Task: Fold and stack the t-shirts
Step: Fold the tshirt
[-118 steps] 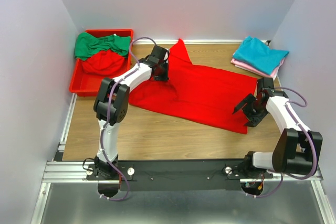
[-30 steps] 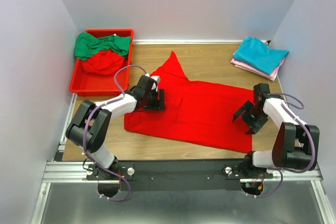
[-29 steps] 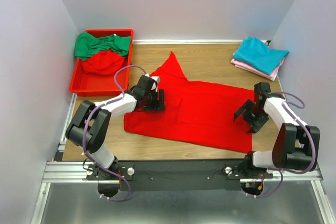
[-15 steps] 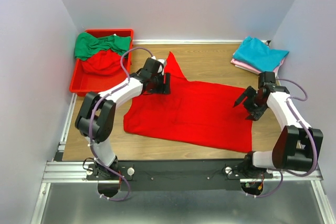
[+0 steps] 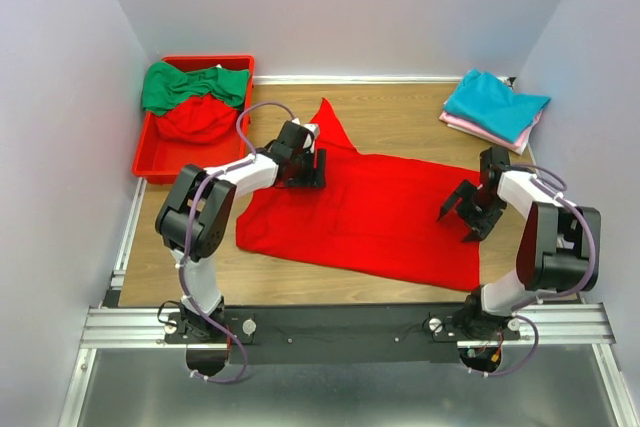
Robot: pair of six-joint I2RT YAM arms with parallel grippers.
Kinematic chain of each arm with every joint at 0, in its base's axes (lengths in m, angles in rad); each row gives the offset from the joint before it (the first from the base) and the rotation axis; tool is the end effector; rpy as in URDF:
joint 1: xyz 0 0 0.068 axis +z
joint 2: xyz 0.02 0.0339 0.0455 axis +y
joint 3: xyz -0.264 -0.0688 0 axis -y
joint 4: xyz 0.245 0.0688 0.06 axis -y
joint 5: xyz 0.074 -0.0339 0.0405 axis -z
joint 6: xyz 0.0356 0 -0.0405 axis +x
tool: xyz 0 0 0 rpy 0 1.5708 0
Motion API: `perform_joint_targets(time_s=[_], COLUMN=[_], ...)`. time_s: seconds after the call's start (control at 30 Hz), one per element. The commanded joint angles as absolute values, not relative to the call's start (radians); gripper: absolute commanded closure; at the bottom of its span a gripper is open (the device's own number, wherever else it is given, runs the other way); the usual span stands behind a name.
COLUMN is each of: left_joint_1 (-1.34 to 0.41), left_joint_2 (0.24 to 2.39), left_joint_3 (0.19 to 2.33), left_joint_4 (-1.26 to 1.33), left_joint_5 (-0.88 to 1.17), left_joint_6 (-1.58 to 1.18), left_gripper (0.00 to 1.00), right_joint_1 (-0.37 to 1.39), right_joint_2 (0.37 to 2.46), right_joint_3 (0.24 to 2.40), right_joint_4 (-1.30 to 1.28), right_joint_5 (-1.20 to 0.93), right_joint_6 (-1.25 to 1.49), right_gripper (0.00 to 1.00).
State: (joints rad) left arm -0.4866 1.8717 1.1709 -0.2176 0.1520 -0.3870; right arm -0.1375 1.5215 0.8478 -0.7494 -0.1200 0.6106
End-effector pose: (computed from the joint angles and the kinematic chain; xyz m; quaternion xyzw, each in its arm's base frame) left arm 0.3426 -0.1874 0.1667 0.0713 0.9422 -0.2003 0.2591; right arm 0.2502 -0.0303 0.1631 0.3596 0.9283 0.0754 0.0576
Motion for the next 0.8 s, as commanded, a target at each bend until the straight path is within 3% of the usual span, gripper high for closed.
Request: perform_joint_targets(time_s=[0.0,0.77], left_joint_1=[-0.492,-0.592], left_joint_2=[1.884,1.691], left_joint_3=[1.086,0.856], left_joint_4=[-0.201,-0.204], left_joint_5=[0.178,0.229], left_joint_6=[-0.403,-0.529], left_gripper=[0.25,0.25], right_joint_1=[-0.143,-0.261], right_joint_2=[1.594,1.666], right_joint_3=[0.812,0.88], right_joint_4=[-0.739,-0.79], right_joint_5=[-0.049,0.063], right_joint_6=[0.604,0.532], right_gripper=[0.13,0.11])
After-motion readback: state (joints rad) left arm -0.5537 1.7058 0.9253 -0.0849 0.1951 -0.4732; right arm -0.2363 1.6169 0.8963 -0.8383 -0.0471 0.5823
